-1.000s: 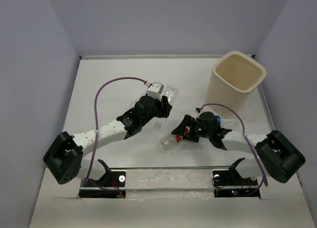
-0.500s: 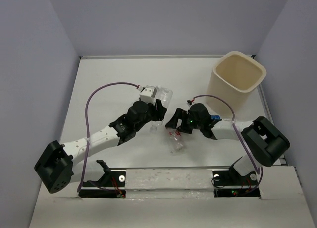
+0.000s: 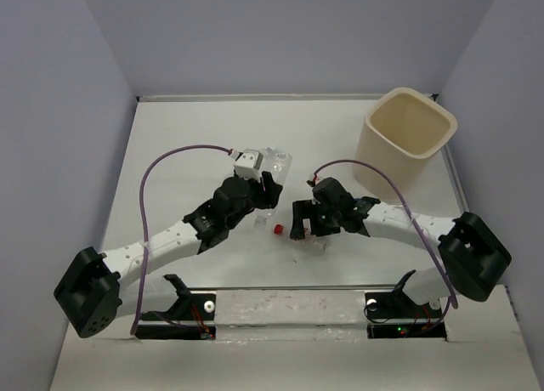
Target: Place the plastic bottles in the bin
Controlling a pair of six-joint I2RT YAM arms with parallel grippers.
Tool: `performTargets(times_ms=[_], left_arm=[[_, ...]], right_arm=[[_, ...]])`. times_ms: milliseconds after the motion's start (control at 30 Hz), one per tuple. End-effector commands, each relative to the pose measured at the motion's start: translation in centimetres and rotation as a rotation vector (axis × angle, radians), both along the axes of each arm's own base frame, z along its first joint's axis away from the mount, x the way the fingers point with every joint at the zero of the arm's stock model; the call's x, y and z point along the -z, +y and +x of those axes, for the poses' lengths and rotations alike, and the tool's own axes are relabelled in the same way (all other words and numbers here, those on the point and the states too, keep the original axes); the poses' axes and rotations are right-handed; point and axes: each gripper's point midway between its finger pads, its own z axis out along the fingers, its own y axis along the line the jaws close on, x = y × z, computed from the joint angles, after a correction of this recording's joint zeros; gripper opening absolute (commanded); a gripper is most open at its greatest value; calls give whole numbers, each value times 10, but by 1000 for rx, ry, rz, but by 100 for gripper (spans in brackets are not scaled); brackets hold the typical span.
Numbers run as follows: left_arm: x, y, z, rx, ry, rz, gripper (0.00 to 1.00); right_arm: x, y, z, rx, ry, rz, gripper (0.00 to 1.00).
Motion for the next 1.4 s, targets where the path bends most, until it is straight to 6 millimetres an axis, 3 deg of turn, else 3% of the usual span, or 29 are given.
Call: performTargets(times_ms=[0,300,500,600,633,667,733,767,800,833,933,967,1033,1067,1133,1167,1233,1267,1367], left_arm=[[-22,4,4,-16,-68,-60,32],[-23,3,3,-10,-69,-72,32],[-23,2,4,-9,-66,-74,32],[-21,1,4,-6,-62,-69,32],[-21,1,4,-4,-63,-70,32],[-21,2,4,-8,-62,-71,32],[-21,2,4,-9,-64,-66,32],[-24,1,5,-8,-68,-68,32],[-25,1,5,-8,-69,-69,32],[-27,1,5,-7,-71,-74,32],[-42,1,2,-2,-91,-108,32],[-50,2,2,-4,-105,-125,32],[-59,2,0,3,-117,-146,31],[-68,1,-2,12,-131,-163,31],[-77,0,-3,24,-142,-180,31],[-83,-2,-4,30,-148,-194,31],[-92,-6,-5,47,-152,-228,31],[-98,-10,-7,69,-156,-243,31],[-105,-18,-7,99,-156,-269,31]], right_arm=[[-21,-12,-8,-100,-45,-99,100],[-18,-4,-37,-284,-15,-123,100],[2,-2,-30,-303,-28,-199,97],[-1,2,-15,-259,-85,-198,83],[-10,5,-11,-246,-113,-179,54],[-16,6,-7,-230,-137,-172,42],[-43,8,-2,-204,-200,-119,29],[-55,9,-1,-192,-223,-94,28],[-84,10,2,-172,-283,-46,27],[-99,8,5,-154,-314,-26,27],[-143,-16,32,-10,-480,-76,24],[-171,-31,48,89,-581,-99,23],[-202,-52,67,183,-678,-145,22],[-235,-68,82,265,-761,-165,21],[-263,-91,99,356,-837,-214,20],[-280,-114,115,452,-878,-233,20],[-320,-139,132,558,-978,-219,20],[-331,-170,144,640,-1010,-255,20],[-348,-210,165,765,-1072,-273,20]])
